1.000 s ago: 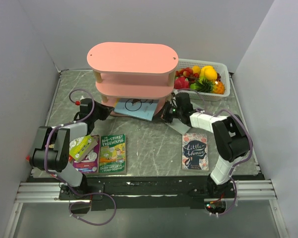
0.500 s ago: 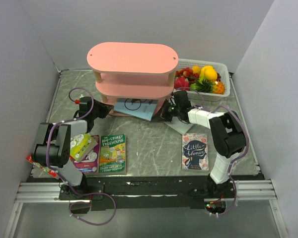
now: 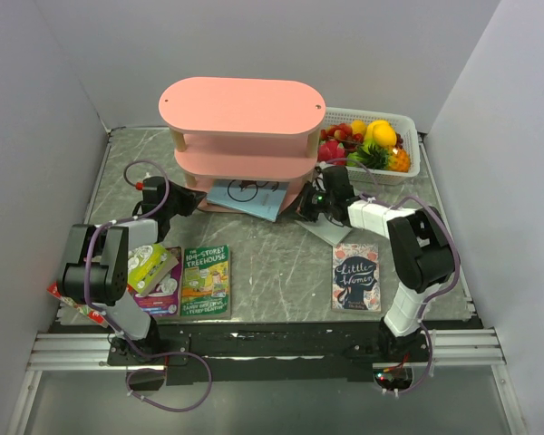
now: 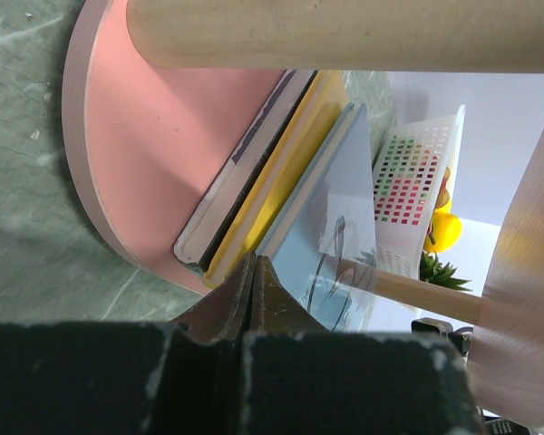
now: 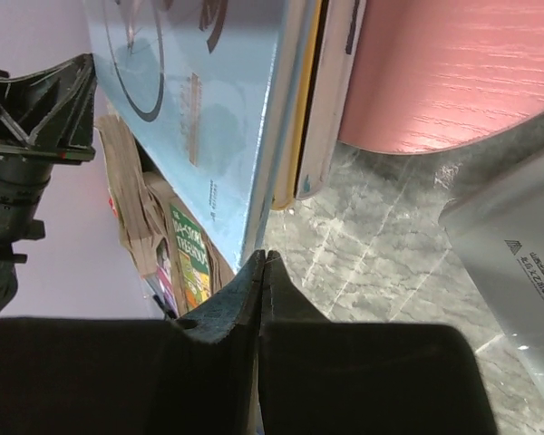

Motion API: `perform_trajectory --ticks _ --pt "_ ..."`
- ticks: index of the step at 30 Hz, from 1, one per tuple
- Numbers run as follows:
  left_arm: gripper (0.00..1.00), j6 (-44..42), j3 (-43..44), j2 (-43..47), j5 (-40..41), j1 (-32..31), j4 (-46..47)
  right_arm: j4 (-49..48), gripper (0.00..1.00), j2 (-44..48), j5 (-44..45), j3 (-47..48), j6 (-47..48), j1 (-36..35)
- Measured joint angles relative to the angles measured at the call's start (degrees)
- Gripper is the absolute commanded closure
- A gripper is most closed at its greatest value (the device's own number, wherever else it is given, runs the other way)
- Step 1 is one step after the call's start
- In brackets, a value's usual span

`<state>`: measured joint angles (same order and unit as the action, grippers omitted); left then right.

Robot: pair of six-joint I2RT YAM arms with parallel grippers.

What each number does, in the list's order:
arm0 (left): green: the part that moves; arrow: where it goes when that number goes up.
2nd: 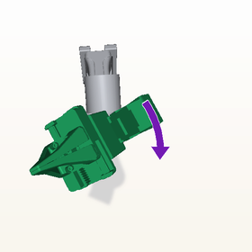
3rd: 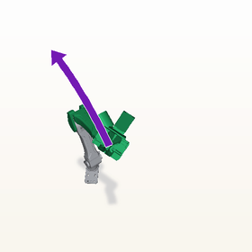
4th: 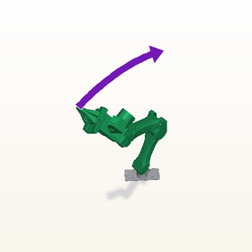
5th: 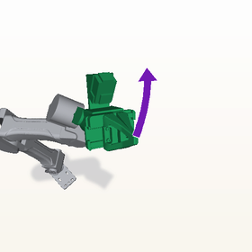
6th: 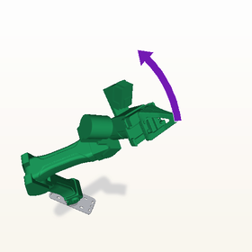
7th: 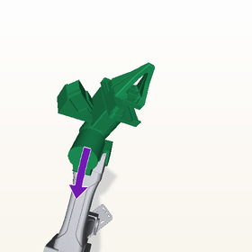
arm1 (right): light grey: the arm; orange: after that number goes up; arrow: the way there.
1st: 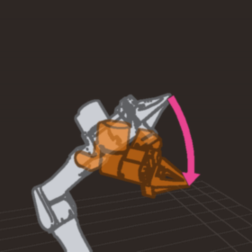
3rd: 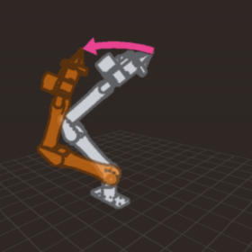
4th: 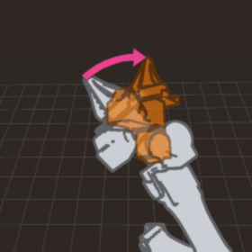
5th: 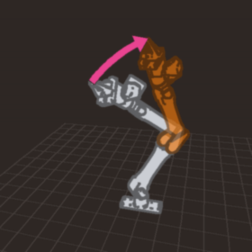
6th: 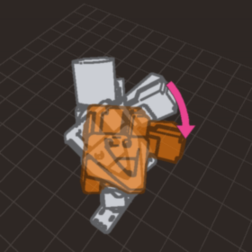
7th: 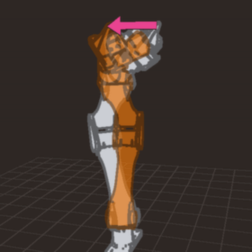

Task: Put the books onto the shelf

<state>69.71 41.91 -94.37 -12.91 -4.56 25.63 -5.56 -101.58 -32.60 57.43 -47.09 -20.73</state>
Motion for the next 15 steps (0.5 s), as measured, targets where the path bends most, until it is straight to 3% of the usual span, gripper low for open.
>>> perform_trajectory --ticks 15 --pt "0.99 0.26 0.0 -0.39 -0.81 0.11 0.33 -0.87 1.0 -1.81 -0.55 1.95 -0.63 0.0"
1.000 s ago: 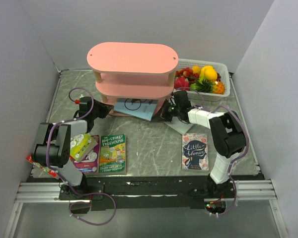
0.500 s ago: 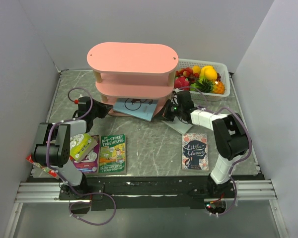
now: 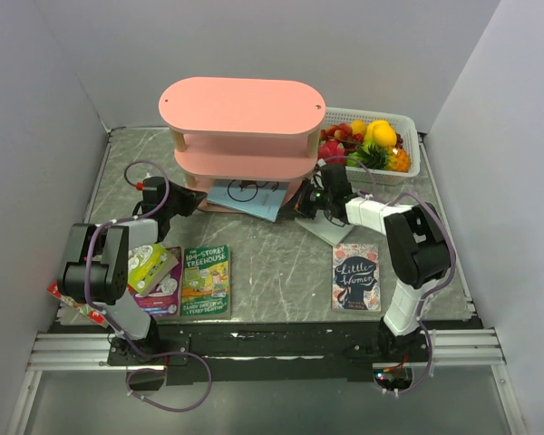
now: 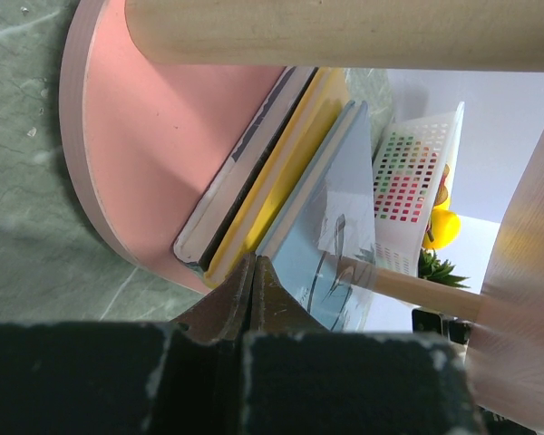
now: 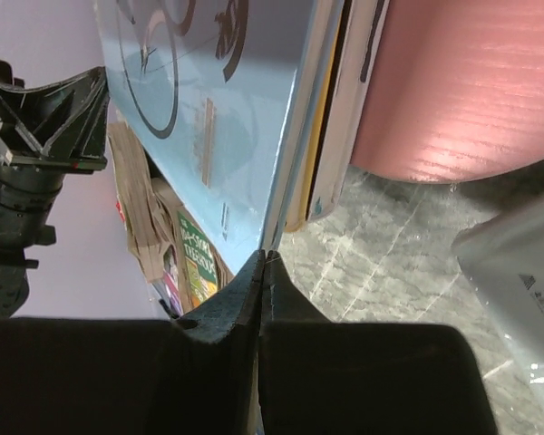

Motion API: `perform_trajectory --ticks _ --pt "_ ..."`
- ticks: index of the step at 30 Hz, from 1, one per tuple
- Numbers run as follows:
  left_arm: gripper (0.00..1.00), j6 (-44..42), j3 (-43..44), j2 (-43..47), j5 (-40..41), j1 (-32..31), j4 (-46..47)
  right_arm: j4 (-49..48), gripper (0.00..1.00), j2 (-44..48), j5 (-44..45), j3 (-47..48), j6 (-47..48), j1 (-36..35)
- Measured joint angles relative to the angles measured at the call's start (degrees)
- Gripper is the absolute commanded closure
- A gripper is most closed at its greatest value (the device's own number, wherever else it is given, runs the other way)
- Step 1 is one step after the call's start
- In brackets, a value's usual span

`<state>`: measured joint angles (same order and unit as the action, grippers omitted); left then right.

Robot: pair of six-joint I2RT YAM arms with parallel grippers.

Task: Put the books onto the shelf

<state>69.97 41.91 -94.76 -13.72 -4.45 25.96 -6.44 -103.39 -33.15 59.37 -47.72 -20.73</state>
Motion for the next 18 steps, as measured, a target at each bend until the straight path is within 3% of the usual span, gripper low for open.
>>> perform_trajectory --ticks 18 --pt "0.98 0.39 0.04 -0.76 -0.55 0.04 0.81 1.68 1.0 -2.51 -0.72 1.88 -1.55 0.0"
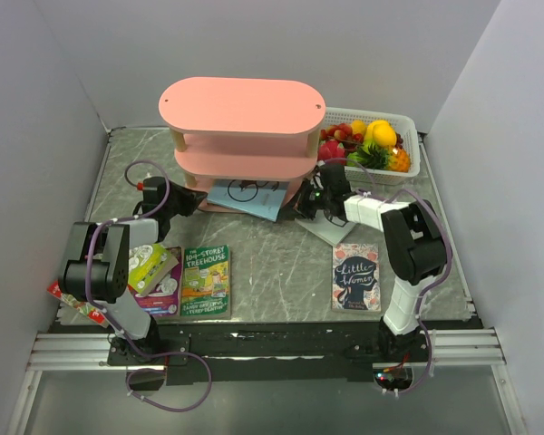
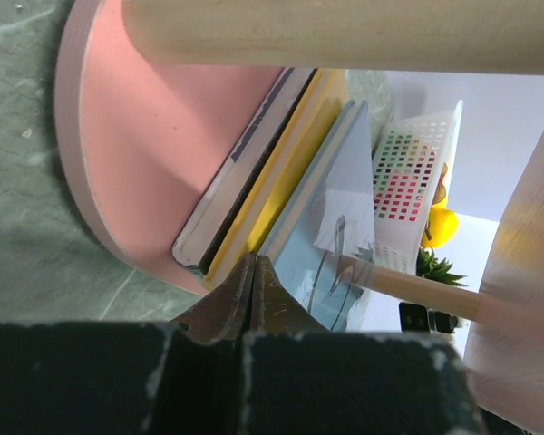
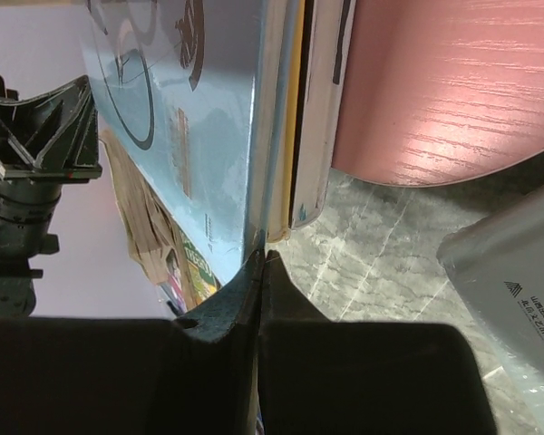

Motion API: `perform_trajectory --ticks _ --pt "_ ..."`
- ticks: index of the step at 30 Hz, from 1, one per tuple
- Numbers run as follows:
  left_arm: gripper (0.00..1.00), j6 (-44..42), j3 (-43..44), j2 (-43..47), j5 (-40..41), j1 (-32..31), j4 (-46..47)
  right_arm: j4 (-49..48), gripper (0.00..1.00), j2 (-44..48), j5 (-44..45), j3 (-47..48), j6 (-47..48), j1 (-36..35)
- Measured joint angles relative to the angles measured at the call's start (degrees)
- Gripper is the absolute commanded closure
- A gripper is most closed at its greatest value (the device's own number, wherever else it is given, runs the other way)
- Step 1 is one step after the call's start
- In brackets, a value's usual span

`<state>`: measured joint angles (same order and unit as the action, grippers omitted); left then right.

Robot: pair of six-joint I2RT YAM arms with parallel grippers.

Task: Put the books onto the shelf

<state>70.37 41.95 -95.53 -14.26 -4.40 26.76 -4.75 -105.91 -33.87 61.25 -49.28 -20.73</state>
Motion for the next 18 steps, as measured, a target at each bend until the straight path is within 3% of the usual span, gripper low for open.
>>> perform_trajectory --ticks 18 --pt "0.98 -0.02 1.53 -0.24 -1.38 0.02 -0.02 2.54 1.0 -1.73 0.46 3.56 -1.27 0.11"
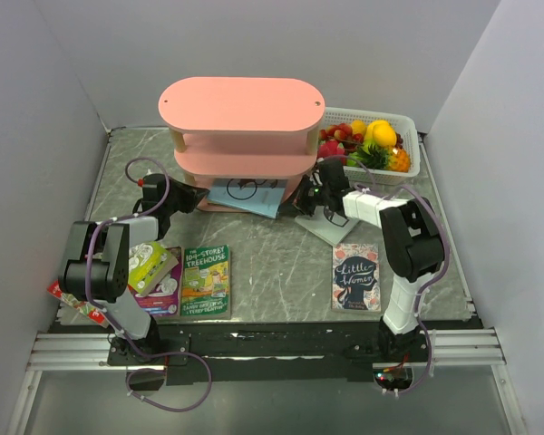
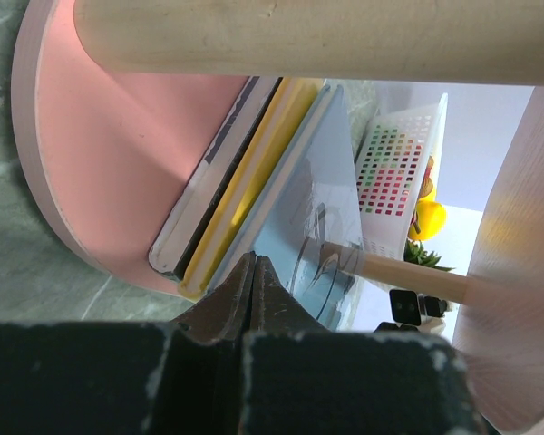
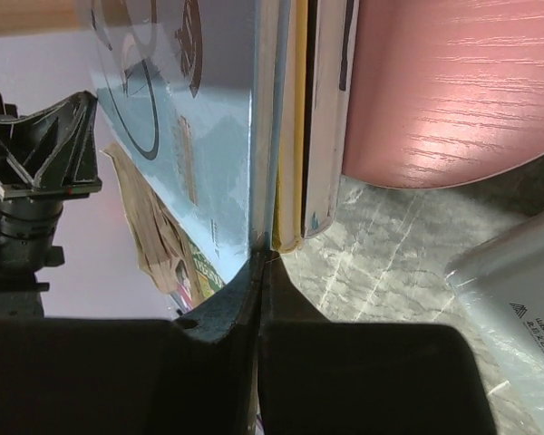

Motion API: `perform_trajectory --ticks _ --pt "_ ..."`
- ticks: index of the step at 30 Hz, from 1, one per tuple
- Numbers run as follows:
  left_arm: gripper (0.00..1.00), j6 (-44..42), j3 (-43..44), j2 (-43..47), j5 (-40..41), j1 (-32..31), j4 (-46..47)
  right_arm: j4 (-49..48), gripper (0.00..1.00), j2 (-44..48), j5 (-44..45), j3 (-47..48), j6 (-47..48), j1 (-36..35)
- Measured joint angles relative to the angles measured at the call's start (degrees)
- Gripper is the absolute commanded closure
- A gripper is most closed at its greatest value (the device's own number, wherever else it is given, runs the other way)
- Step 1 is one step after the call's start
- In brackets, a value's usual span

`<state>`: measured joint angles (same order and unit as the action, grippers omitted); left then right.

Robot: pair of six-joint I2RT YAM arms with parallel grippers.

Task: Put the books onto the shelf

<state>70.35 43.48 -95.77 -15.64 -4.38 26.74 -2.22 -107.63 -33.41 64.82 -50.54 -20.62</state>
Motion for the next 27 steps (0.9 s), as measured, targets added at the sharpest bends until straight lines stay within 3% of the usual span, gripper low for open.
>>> perform_trajectory --ticks 18,24,27 --pt "0.98 -0.22 0.39 -0.28 0.02 0.74 -0.42 -9.42 1.0 0.83 1.4 -4.37 -4.57 1.05" --pt "0.97 -1.07 0.46 1.33 0.31 1.73 -3.13 -7.15 1.0 8.5 5.84 -8.83 0.26 1.49" --pt "0.94 -2.01 0.46 3.43 0.61 2.19 -5.6 -2.86 1.0 15.52 12.66 -10.23 6.1 0.39"
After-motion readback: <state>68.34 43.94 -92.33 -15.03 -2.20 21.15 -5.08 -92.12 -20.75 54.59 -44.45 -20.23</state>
